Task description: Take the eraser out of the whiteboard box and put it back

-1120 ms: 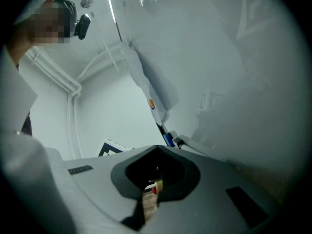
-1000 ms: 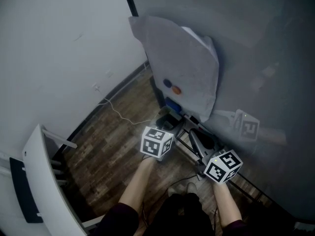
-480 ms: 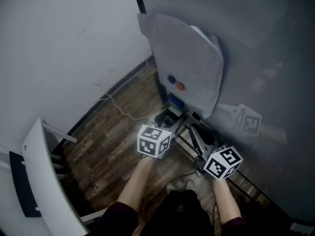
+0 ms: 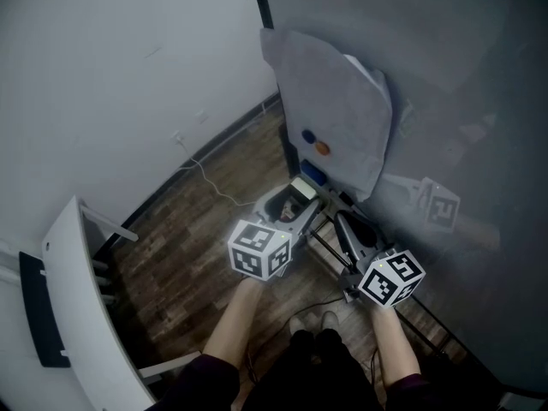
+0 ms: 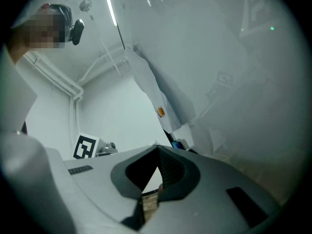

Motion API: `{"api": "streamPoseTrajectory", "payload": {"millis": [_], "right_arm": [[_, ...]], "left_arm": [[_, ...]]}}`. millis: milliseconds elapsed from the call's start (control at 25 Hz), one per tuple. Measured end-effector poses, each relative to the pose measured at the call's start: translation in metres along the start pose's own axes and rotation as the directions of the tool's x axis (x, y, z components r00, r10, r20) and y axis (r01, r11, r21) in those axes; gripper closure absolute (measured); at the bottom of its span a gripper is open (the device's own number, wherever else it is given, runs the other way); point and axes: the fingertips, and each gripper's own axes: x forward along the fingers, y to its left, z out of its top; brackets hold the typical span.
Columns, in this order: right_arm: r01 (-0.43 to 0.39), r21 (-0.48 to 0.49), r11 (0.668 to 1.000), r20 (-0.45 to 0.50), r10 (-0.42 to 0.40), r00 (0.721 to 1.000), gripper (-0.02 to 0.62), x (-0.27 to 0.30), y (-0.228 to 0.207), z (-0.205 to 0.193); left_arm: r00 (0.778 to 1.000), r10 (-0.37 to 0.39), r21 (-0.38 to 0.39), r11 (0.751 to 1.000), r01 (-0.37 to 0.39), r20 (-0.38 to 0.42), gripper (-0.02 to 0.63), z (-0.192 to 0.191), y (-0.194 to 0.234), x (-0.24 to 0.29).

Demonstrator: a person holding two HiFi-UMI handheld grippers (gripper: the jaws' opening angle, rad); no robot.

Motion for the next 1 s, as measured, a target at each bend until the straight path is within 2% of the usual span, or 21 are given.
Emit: {"api": "streamPoseTrajectory", "payload": {"millis": [240,440,720,1000], "right_arm": [[-0.021,-0.032,0.999,0.007,0.021,1.0,0.592,0.0,0.012,0.01],[-0.045,-0.081,0.996,0.033,0.048,0.998,0.592,-0.006,0.032,0.032],[-0.091,-0.155,0.984,0.09,0.106,0.99,0.592,-0.017,0.069,0.069],[-0.147,-0.218,0.965,0.148,0.182,0.972,0.592,-0.022,0.109,0.102]], "left_arm": [[0.999,0.003,0.02,1.0,-0.004,0.047,0.357,0.018,-0.006,-0.014],[0.992,-0.003,0.039,0.999,-0.002,0.129,0.359,0.049,-0.022,-0.04],[0.966,-0.019,0.132,0.991,-0.015,0.257,0.359,0.105,-0.052,-0.087],[0.936,-0.035,0.198,0.979,-0.038,0.351,0.359,0.139,-0.074,-0.126]]}}
